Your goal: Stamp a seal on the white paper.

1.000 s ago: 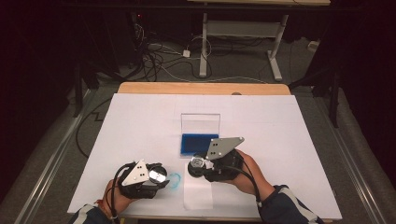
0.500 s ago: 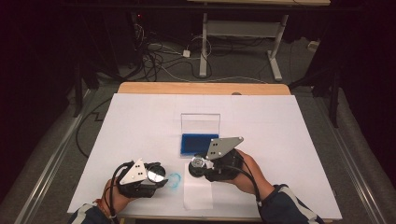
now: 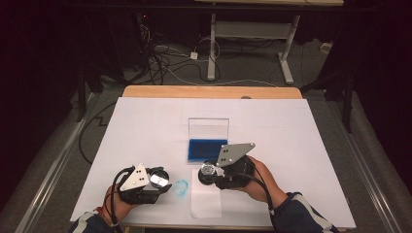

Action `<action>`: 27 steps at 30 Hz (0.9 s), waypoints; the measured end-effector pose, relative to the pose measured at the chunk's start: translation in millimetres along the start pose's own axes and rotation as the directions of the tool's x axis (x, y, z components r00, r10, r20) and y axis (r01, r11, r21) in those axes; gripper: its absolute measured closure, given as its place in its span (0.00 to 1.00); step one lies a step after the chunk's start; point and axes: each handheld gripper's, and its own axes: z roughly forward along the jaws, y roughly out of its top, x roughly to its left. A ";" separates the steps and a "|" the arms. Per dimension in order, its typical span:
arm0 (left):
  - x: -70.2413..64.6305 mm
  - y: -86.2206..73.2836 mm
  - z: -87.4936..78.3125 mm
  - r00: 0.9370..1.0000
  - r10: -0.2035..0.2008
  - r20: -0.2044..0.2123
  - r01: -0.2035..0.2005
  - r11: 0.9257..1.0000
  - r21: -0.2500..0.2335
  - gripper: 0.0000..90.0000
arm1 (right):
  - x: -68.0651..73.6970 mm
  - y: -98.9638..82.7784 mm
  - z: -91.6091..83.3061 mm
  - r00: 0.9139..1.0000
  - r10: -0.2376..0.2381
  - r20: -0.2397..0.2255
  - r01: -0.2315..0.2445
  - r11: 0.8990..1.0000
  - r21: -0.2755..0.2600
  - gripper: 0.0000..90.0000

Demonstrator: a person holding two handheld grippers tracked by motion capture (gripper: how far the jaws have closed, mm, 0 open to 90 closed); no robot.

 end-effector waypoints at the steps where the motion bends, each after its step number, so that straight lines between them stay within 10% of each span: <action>1: 0.9 0.3 -0.4 1.000 -0.002 -0.001 0.002 1.000 -0.005 0.40 | 0.0 -0.8 1.3 1.000 0.006 -0.001 -0.006 1.000 0.002 0.63; 27: -1.4 1.5 -0.6 1.000 0.017 0.000 -0.017 1.000 0.003 0.40 | 4.4 -18.3 33.8 0.999 0.008 -0.034 -0.005 0.996 0.087 0.63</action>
